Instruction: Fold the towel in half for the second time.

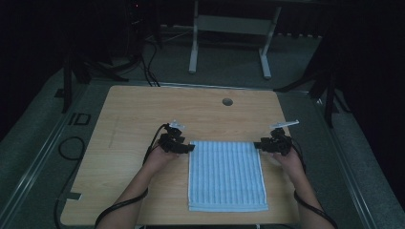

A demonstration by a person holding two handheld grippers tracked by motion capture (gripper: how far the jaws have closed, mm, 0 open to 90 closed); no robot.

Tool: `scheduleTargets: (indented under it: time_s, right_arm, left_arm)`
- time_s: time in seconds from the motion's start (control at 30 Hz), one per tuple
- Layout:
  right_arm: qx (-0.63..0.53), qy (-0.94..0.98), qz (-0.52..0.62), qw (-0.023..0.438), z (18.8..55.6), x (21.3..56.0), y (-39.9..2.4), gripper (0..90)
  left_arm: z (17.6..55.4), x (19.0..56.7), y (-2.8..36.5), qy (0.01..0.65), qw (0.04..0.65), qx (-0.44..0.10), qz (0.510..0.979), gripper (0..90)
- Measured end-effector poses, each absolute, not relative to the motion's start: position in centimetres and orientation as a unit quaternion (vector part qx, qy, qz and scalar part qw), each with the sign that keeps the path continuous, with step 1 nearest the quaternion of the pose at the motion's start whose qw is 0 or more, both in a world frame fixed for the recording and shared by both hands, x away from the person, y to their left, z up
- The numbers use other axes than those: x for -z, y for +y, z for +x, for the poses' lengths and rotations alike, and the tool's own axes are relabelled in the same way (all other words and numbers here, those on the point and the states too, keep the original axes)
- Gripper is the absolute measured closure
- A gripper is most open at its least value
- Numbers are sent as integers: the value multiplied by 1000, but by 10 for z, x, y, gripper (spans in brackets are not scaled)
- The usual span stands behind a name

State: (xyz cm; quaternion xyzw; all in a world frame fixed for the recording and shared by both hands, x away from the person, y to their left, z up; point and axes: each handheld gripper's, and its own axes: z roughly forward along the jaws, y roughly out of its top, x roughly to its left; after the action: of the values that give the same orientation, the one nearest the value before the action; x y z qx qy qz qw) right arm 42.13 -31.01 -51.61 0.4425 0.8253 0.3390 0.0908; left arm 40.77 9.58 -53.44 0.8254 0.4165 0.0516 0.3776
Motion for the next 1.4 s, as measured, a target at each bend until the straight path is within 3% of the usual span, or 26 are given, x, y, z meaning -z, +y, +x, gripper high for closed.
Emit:
scheduleTargets:
  time_s: [0.2,0.33,0.5,0.57,0.6,0.97,1.2,1.4]
  right_arm:
    - [-316,828,456,87,440,527,-300,526]
    - [-299,835,455,82,442,534,-298,613]
    - [-298,843,441,74,440,536,-295,811]
    - [-298,844,439,73,440,537,-294,811]
    - [-292,848,436,80,440,534,-291,863]
    - [-325,836,427,113,441,497,-289,875]
    - [-369,834,383,145,404,454,-288,875]
    - [-391,835,352,157,363,439,-295,876]
  left_arm:
    - [423,545,87,432,365,-28,824,423]
    - [425,547,84,425,365,-27,828,492]
    - [429,547,79,419,359,-22,834,735]
    - [429,547,79,419,359,-22,834,778]
    - [429,546,79,423,370,-25,827,866]
    - [423,505,91,413,426,-61,802,875]
    - [393,475,103,381,456,-61,802,873]
    - [350,463,114,346,475,-58,807,873]
